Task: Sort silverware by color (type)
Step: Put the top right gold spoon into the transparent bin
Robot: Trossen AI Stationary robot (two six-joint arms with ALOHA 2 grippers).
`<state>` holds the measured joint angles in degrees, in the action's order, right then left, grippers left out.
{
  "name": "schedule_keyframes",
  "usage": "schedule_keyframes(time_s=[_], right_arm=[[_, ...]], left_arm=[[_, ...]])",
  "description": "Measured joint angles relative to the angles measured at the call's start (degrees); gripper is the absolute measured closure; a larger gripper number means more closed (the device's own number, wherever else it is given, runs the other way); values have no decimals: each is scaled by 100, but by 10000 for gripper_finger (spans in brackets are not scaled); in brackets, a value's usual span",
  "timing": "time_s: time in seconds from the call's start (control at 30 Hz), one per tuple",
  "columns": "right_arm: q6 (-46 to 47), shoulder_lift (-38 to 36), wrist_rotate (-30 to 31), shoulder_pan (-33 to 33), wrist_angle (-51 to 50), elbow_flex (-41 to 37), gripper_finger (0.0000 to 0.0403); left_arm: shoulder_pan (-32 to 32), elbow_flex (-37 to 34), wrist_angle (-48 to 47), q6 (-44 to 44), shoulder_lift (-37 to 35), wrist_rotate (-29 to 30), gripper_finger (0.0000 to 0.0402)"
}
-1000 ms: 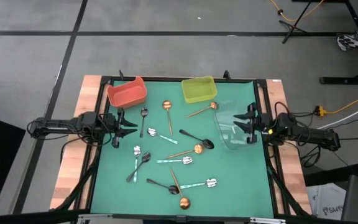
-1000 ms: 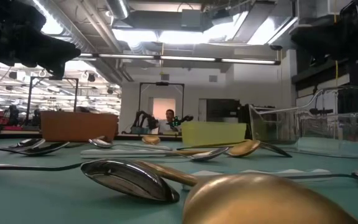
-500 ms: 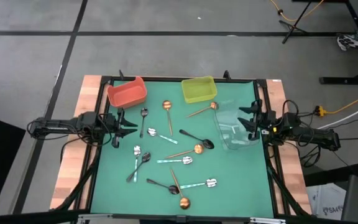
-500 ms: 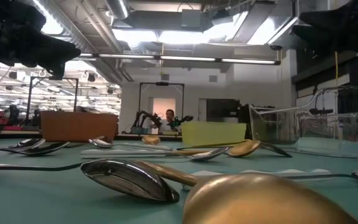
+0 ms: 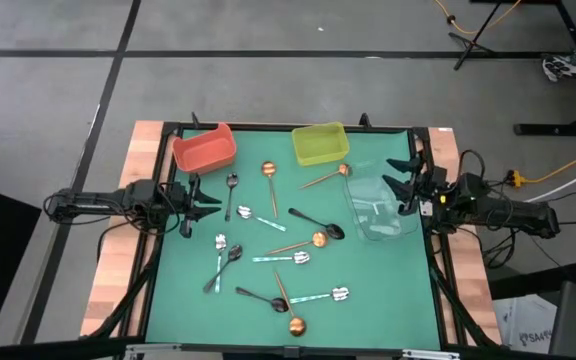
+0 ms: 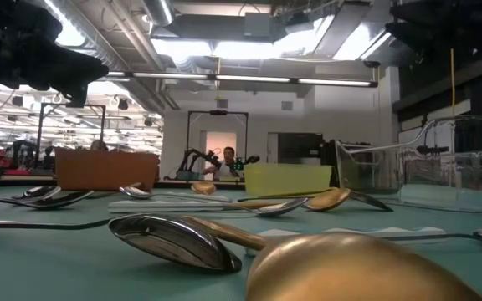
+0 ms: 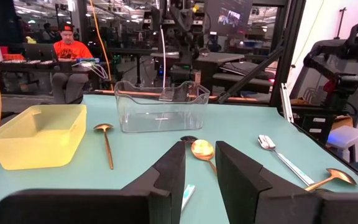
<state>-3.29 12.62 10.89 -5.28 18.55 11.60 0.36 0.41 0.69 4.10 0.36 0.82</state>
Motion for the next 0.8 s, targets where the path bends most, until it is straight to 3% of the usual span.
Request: schedule_keyframes(time_s=[0.33,0.7,0.8], right_arm=[[-190,2125,997,-69,-1368,1714,181],[-345,4214,901,-1045,-2149,3424,182],[-455,4754,607,-1346,-2189,3753,182]], left_arm=[[0,0,0,0,0,0,319],[0,0,0,-2,0,0,319],[0,0,0,-1,0,0,319]])
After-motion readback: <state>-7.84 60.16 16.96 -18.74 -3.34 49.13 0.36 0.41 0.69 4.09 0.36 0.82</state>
